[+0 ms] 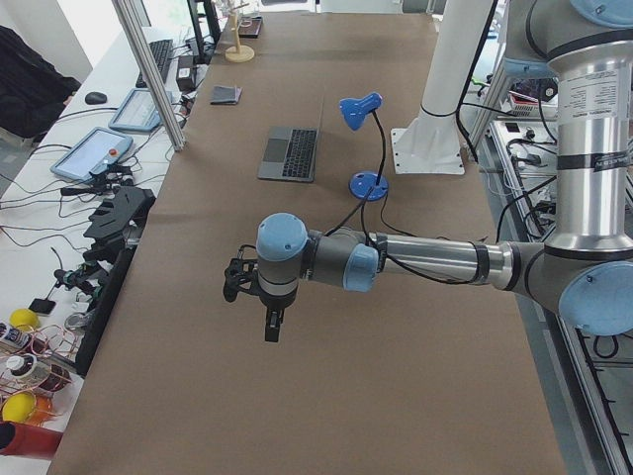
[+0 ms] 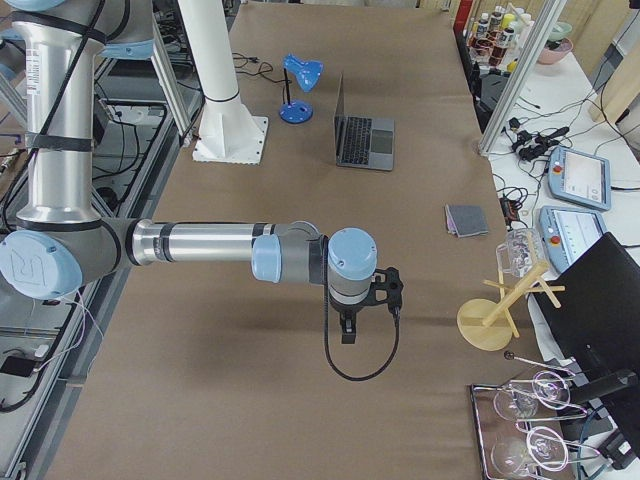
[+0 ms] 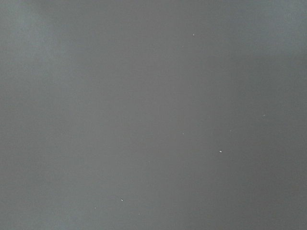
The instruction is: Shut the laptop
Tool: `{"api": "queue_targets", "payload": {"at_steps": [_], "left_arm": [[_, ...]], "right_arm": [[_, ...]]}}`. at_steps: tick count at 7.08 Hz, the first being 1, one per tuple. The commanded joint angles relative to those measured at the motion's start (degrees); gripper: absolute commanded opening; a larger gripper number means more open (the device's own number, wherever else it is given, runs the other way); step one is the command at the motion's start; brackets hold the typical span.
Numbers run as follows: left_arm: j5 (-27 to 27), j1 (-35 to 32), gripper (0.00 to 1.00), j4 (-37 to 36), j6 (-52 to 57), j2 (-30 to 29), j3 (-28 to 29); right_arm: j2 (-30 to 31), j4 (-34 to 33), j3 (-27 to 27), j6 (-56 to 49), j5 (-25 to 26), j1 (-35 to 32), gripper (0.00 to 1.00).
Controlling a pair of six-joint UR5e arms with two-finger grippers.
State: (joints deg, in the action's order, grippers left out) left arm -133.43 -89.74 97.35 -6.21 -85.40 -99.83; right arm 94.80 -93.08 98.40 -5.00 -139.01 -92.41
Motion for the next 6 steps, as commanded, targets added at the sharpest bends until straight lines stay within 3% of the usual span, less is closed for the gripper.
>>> {"api": "queue_targets", "payload": {"at_steps": [1,3,6], "left_arm": [[-0.2,0.3,0.98,0.3,-8.9,-4.6,-0.3],[-4.4,5.7,0.98,0.3,-20.8,-8.5,-1.1],[-4.8,18.1,0.98,5.7,-42.6,-11.0,-7.3]], "right_arm": [[-4.4,0.0,-0.1,4.7,0.0,2.6,1.0],[-8.8,0.0,2.4,17.6,-2.9,8.9,1.0],[-15.2,0.1,11.6,41.8,-1.1,23.0,0.99]]}}
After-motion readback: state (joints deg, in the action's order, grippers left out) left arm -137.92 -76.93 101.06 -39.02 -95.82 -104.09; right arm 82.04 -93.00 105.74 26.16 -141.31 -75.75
